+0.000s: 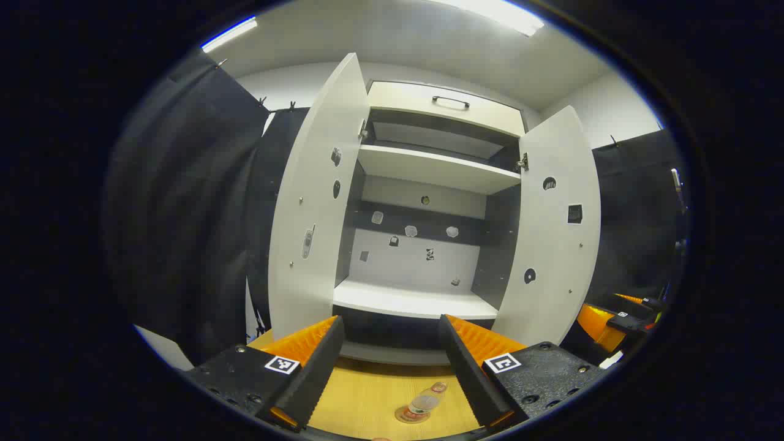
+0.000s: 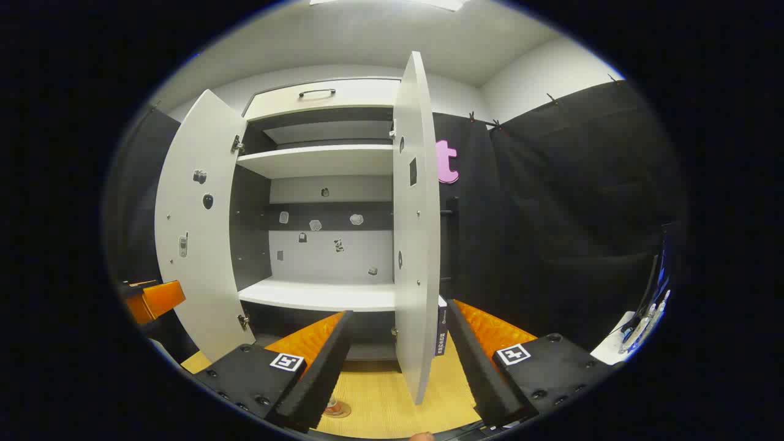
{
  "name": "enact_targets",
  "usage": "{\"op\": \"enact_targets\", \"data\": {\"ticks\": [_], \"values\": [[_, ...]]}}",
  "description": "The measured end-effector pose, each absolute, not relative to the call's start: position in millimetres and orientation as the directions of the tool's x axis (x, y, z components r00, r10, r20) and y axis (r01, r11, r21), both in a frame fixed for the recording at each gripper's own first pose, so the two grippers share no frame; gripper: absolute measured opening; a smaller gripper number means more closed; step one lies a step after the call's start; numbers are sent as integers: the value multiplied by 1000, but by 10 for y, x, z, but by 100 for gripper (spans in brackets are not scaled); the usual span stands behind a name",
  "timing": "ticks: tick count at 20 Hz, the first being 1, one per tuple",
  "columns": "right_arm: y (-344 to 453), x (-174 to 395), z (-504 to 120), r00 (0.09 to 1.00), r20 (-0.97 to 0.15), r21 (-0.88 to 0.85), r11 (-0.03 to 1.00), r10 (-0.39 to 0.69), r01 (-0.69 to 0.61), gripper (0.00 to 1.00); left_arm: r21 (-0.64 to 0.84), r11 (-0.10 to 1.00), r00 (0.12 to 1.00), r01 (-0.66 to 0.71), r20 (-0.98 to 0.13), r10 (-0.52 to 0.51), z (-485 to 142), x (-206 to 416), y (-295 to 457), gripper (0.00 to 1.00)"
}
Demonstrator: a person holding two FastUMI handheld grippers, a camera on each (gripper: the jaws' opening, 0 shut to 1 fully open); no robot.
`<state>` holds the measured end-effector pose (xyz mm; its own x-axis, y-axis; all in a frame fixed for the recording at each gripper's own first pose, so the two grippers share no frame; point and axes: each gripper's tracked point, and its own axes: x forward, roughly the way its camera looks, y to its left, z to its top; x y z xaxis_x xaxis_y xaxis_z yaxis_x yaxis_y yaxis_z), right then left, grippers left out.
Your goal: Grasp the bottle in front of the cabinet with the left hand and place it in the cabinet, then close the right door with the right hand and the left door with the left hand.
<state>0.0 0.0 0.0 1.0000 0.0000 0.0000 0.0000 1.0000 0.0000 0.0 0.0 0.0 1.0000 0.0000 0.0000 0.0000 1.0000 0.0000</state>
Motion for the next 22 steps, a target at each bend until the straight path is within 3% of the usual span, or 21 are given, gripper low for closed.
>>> {"op": "enact_targets", "data": {"ticks": [3,4,12,13,14,15,17,18,19,20,21,22], "values": [[-51,-38,6,1000,2,-15,1000,-11,11,89,-1,1000,1000,26,-9,-26,-23,-8,-80,94],[-64,-49,-6,1000,-2,-17,1000,-12,12,98,3,999,999,34,-13,-34,-22,-13,-111,94],[-92,-120,-45,1000,-14,-42,999,-8,7,98,28,999,999,47,-21,-46,-48,-69,-181,94],[-88,-133,-55,1000,-16,-42,999,-6,5,89,31,998,999,48,-21,-47,-57,-75,-183,94],[-86,-137,-61,1000,-19,-41,999,-4,4,89,31,998,999,46,-20,-46,-49,-75,-178,94],[-80,-137,-71,1000,-24,-41,999,-2,1,98,30,999,999,44,-20,-44,-55,-79,-163,94],[-73,-142,-84,1000,-31,-41,999,2,-4,98,24,998,998,49,-26,-49,-81,-89,-178,94],[-75,-142,-87,1000,-31,-43,999,1,-2,89,23,998,998,53,-26,-53,-89,-93,-183,94],[-85,-142,-78,1000,-30,-44,999,0,-1,89,25,998,998,56,-26,-56,-97,-95,-191,94],[-86,-146,-77,1000,-31,-48,999,1,-2,98,28,998,998,58,-28,-58,-117,-91,-197,94],[-86,-146,-85,999,-33,-54,999,2,-4,89,30,998,998,61,-35,-60,-155,-86,-206,94],[-90,-149,-86,999,-35,-59,998,0,-2,89,30,997,997,65,-45,-64,-192,-79,-220,94]]}}
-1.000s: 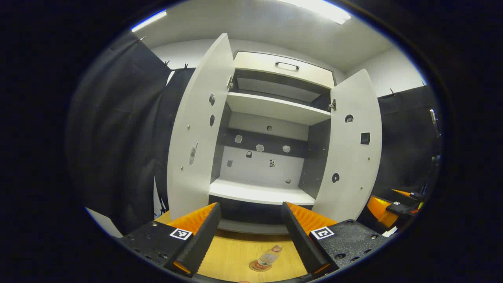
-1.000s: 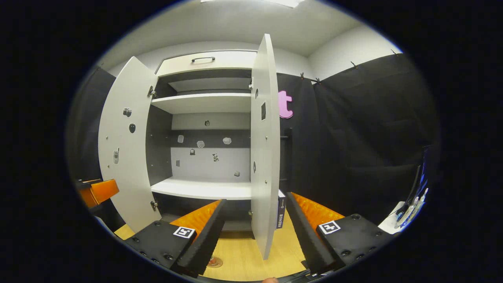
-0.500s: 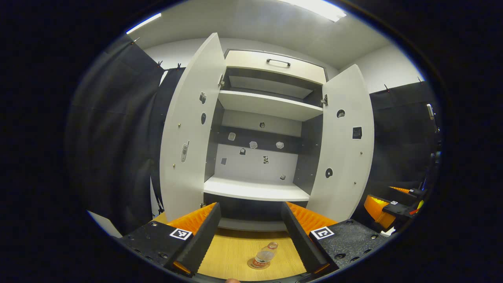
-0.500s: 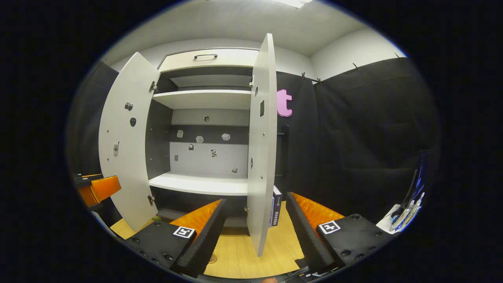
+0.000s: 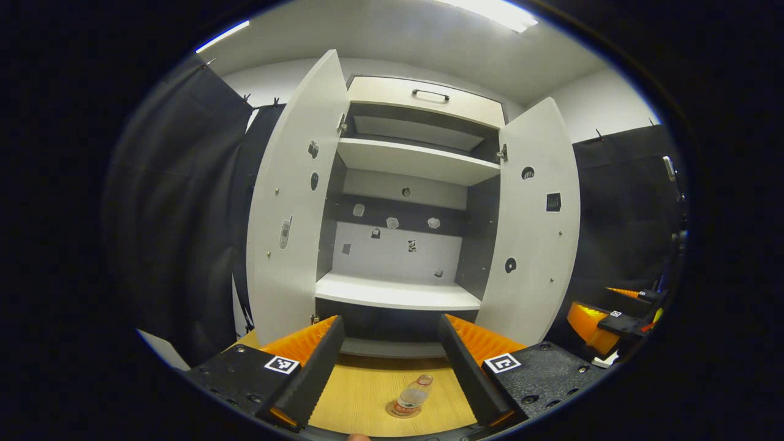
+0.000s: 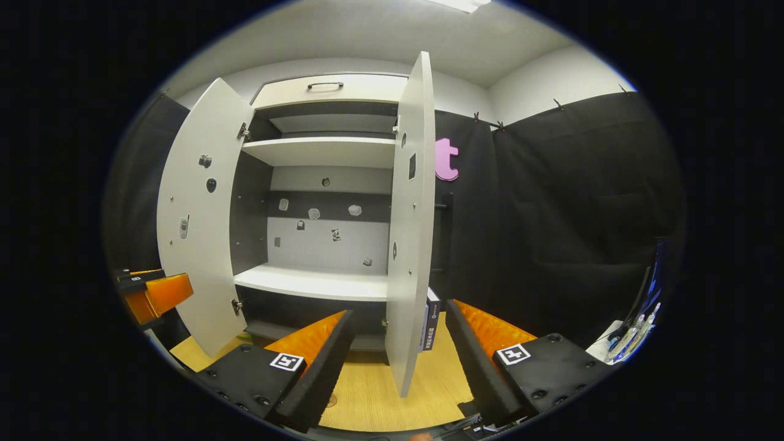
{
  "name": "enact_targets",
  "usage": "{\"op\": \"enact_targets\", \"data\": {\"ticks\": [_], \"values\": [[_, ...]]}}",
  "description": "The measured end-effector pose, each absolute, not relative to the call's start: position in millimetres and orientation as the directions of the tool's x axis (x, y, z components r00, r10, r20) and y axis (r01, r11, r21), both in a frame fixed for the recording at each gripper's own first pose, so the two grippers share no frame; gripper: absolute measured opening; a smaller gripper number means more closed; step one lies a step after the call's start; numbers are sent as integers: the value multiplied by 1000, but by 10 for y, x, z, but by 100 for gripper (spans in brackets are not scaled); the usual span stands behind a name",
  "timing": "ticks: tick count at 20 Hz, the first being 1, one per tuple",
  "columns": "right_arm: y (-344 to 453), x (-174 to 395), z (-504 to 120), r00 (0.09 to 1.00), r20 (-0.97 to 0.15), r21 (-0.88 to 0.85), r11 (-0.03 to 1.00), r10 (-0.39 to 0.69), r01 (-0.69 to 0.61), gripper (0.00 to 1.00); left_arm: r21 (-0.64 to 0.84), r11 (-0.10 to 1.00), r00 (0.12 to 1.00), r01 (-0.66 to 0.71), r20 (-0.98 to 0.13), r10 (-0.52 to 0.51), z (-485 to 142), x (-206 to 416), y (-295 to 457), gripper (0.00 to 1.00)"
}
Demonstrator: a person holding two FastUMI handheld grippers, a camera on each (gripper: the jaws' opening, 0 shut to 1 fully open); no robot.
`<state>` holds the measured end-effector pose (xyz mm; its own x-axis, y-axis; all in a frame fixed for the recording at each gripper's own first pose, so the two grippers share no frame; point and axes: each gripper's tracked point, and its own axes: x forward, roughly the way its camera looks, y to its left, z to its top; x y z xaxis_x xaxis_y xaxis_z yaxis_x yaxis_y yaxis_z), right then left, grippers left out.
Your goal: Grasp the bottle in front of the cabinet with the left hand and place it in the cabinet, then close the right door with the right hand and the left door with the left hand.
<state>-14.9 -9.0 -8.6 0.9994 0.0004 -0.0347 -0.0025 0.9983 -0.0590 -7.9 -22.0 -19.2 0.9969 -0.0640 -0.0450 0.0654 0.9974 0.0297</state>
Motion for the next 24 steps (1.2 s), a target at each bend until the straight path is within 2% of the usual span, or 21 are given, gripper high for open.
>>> {"op": "enact_targets", "data": {"ticks": [1,3,4,5,6,7,9,10,11,12,14,15,20,24], "values": [[-98,-144,-86,999,-35,-62,998,-3,0,98,29,997,996,71,-55,-69,-233,-74,-236,94],[-112,-142,-81,999,-36,-63,998,-7,5,98,29,996,994,85,-77,-82,-352,-67,-263,94],[-116,-144,-82,999,-37,-64,998,-9,7,89,30,996,992,89,-94,-86,-445,-61,-273,94],[-132,-139,-77,999,-37,-65,998,-14,12,89,30,995,989,95,-116,-91,-558,-53,-285,94],[-140,-136,-76,999,-37,-67,998,-19,16,98,31,994,985,101,-142,-95,-675,-34,-294,94],[-145,-137,-79,999,-38,-70,997,-21,19,89,29,993,980,112,-169,-106,-810,-28,-313,94],[-147,-137,-96,999,-41,-75,997,-25,22,89,-1,991,965,133,-226,-130,-1072,-25,-359,95],[-143,-132,-108,999,-42,-77,997,-27,24,98,-22,989,957,143,-252,-144,-1202,-26,-388,95],[-147,-136,-117,999,-43,-80,996,-29,25,98,-38,987,948,153,-277,-158,-1335,-19,-407,95],[-144,-138,-128,999,-45,-83,996,-30,26,89,-45,987,940,157,-299,-163,-1463,-5,-420,95],[-154,-143,-146,998,-50,-92,995,-36,32,89,-31,986,930,165,-328,-165,-1707,28,-425,95],[-172,-143,-150,998,-51,-97,995,-42,37,98,-17,985,923,172,-345,-168,-1836,46,-437,95],[-271,-158,-210,995,-65,-125,990,-72,64,98,-37,973,898,228,-378,-225,-2391,99,-581,95],[-308,-150,-269,993,-87,-115,991,-80,70,98,-5,967,874,254,-428,-232,-2885,163,-638,95]]}}
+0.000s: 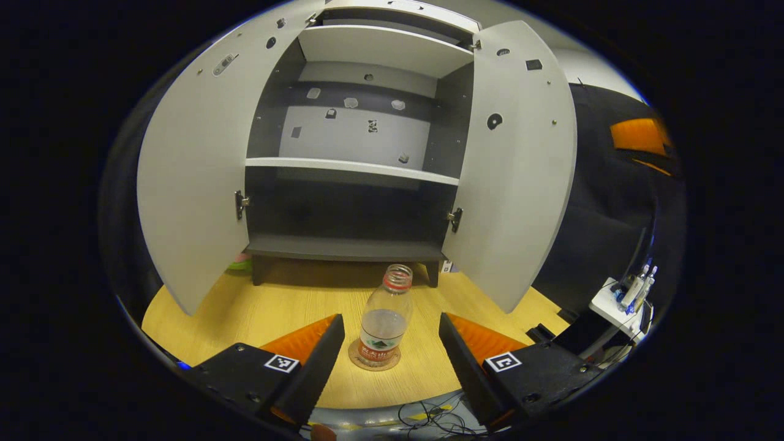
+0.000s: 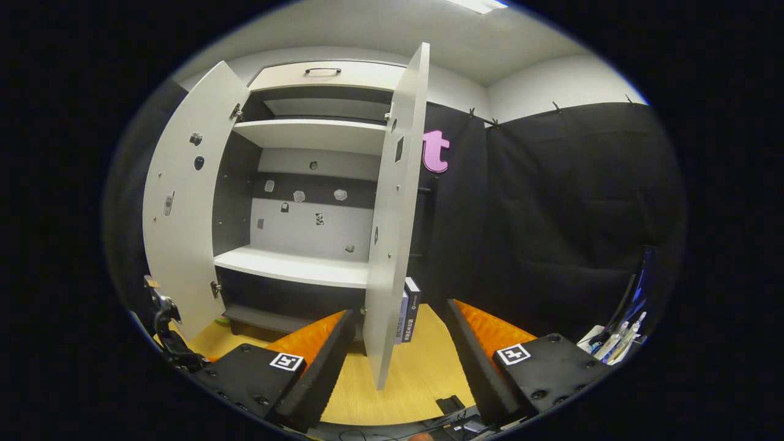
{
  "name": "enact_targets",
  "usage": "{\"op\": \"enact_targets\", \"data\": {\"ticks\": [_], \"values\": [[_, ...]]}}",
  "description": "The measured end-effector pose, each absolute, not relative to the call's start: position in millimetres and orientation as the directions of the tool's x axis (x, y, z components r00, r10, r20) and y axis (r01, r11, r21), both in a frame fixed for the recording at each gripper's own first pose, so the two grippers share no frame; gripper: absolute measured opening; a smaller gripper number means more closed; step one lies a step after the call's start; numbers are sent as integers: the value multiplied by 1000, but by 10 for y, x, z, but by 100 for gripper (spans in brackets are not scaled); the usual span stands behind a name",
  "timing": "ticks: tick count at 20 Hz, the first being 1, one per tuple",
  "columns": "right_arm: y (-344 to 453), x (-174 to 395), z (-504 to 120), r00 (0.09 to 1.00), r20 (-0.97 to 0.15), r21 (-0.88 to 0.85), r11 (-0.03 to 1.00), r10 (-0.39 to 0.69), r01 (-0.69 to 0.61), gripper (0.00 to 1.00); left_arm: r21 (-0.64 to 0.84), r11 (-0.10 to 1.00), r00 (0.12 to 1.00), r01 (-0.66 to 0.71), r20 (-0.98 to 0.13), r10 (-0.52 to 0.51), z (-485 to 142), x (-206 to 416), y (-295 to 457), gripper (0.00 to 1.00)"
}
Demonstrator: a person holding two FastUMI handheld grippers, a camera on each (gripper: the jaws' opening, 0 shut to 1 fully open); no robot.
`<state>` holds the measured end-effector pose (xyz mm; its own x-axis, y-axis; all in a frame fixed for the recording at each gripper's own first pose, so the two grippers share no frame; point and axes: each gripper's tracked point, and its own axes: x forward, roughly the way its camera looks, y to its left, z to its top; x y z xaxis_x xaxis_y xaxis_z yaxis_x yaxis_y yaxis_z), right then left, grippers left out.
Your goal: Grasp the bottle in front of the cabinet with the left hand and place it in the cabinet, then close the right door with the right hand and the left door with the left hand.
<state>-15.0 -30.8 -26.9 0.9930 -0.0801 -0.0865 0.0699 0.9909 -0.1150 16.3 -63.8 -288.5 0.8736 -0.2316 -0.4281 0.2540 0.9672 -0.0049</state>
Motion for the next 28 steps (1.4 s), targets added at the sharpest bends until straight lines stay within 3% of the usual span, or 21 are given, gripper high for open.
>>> {"op": "enact_targets", "data": {"ticks": [8,21,23,28], "values": [[-465,-120,-334,987,-106,-127,986,-121,108,98,77,963,856,258,-481,-190,-3638,397,-581,95],[-746,19,-448,972,-138,-190,968,-190,162,100,36,974,805,225,-570,-165,-4235,699,-660,95],[-817,46,-454,971,-135,-193,967,-196,168,98,30,969,789,244,-588,-180,-4219,694,-715,76],[-983,188,-513,980,-137,-150,981,-147,126,98,43,968,810,249,-557,-184,-3698,786,-845,75]]}}
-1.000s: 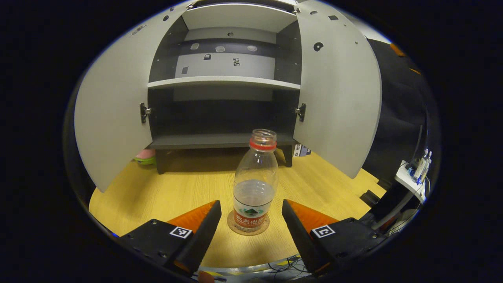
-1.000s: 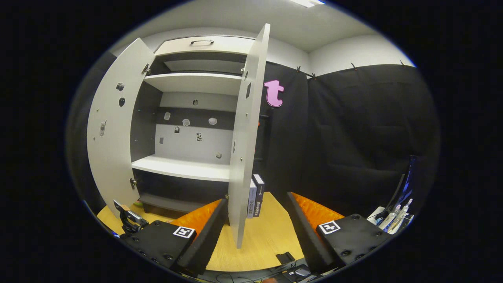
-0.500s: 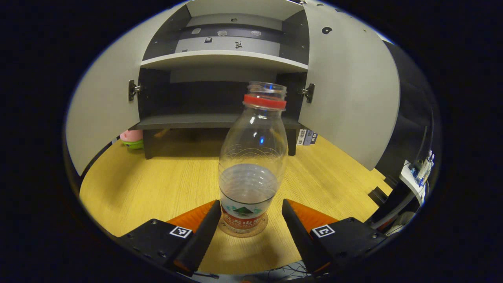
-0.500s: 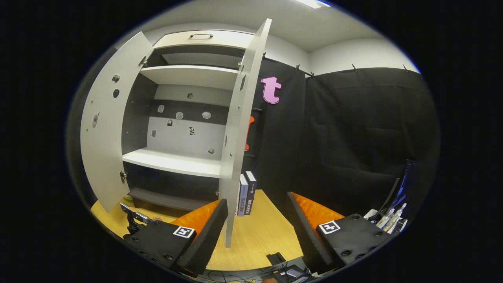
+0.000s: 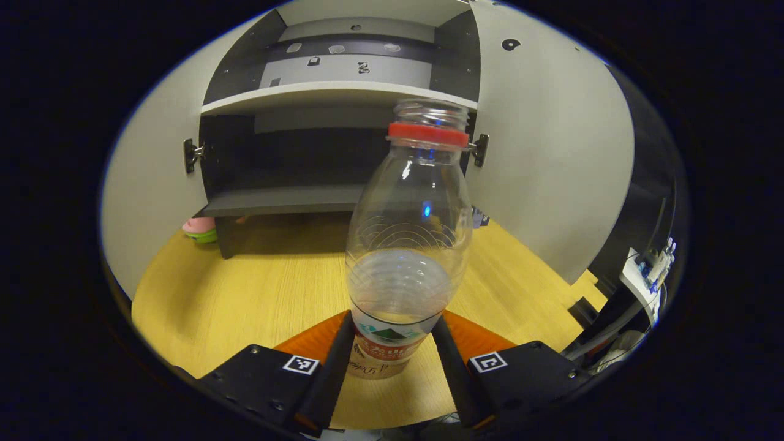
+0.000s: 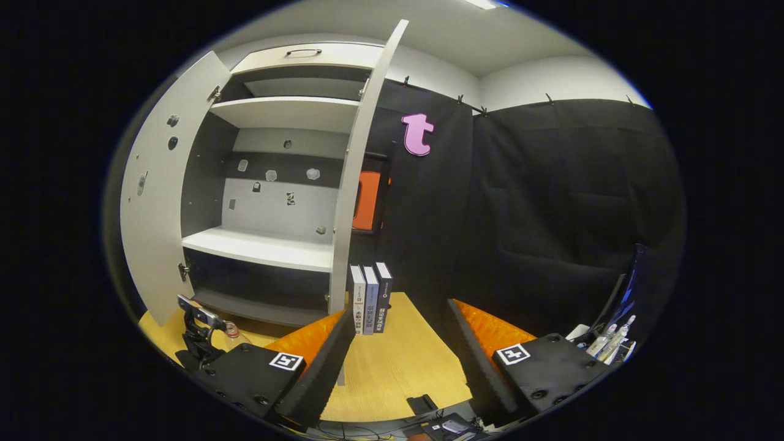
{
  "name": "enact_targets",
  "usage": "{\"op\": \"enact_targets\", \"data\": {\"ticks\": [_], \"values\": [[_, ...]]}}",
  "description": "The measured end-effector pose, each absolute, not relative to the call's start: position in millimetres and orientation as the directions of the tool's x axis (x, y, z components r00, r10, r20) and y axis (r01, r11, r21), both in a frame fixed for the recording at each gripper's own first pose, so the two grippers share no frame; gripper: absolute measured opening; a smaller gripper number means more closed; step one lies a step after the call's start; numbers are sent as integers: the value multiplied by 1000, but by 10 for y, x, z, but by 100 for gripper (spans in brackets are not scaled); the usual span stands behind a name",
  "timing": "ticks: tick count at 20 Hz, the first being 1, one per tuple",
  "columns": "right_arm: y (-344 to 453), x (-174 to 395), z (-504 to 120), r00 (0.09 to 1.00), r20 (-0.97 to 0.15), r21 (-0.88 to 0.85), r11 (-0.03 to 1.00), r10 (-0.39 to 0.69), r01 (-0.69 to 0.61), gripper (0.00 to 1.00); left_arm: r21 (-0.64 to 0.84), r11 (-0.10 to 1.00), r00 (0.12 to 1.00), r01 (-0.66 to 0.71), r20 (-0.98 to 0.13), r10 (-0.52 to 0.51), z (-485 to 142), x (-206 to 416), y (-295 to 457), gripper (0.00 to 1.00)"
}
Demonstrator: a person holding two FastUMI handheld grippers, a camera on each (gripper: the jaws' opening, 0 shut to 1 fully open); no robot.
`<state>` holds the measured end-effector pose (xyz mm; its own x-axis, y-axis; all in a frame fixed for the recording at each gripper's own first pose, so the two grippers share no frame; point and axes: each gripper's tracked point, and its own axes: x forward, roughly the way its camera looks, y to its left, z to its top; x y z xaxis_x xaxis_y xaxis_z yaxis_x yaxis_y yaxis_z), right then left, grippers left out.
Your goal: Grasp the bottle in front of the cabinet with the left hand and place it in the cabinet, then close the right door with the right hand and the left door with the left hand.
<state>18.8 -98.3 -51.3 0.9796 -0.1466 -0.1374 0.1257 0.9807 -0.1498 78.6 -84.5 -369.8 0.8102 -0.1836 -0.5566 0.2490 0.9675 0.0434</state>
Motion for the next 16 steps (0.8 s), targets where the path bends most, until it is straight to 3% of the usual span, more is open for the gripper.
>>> {"op": "enact_targets", "data": {"ticks": [4,10,16], "values": [[-1088,394,-459,988,-131,-151,986,-86,66,98,98,956,823,276,-537,-183,-3200,824,-984,75],[-1265,491,-395,993,-112,-105,994,-21,9,98,-5,978,859,206,-477,-183,-2363,999,-1143,75],[-1530,506,-359,996,-93,-66,998,4,-10,98,22,993,917,119,-386,-101,-1505,1447,-966,75]]}}
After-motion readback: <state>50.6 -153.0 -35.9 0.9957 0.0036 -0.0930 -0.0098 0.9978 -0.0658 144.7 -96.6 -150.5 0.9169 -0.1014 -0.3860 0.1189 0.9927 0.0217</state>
